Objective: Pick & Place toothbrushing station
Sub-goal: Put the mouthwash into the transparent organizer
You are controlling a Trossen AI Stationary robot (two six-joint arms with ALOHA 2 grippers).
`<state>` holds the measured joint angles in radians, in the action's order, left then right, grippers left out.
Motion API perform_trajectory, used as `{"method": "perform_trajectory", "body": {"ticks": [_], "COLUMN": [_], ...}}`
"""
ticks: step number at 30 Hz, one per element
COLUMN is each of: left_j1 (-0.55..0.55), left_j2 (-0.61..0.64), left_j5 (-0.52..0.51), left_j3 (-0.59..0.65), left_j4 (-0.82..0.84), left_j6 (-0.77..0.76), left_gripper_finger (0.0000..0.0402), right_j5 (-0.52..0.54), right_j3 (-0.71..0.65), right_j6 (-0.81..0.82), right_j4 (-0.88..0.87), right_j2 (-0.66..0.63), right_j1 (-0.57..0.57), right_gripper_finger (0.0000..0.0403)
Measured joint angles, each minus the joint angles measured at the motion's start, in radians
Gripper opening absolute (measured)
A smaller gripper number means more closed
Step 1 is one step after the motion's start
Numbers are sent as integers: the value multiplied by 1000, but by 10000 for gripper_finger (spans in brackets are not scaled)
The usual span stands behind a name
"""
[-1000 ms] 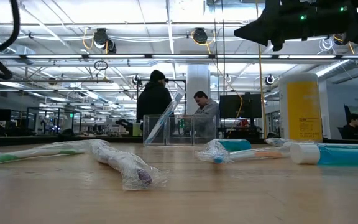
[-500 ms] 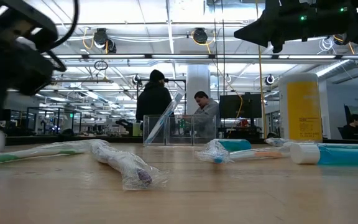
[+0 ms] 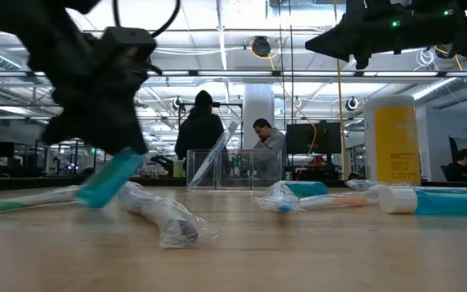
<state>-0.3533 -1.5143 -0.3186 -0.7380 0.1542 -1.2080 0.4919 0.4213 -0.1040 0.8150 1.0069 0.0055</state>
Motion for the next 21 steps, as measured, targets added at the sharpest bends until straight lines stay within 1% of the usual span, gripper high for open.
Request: {"method": "perform_trajectory", "body": {"ticks": [6, 13, 19, 21], "left_j1": [106, 223, 320, 348], "left_j2": [0, 0, 0, 0], "left_j5": [-27, -26, -28, -48], "left_j3": [0, -1, -1, -1], "left_j4": [-203, -366, -640, -713], "left_j6": [228, 419, 730, 820], "left_gripper_finger": [102, 102, 102, 102], "right_j5": [0, 0, 2, 2], "right_j3": [0, 0, 0, 0], "right_j6": [19, 36, 34, 18], "right_j4": [-20, -45, -45, -42], "right_j2": [0, 0, 0, 0], "right_j1": [0, 0, 0, 0], "right_gripper_finger": [2, 2, 2, 2]}}
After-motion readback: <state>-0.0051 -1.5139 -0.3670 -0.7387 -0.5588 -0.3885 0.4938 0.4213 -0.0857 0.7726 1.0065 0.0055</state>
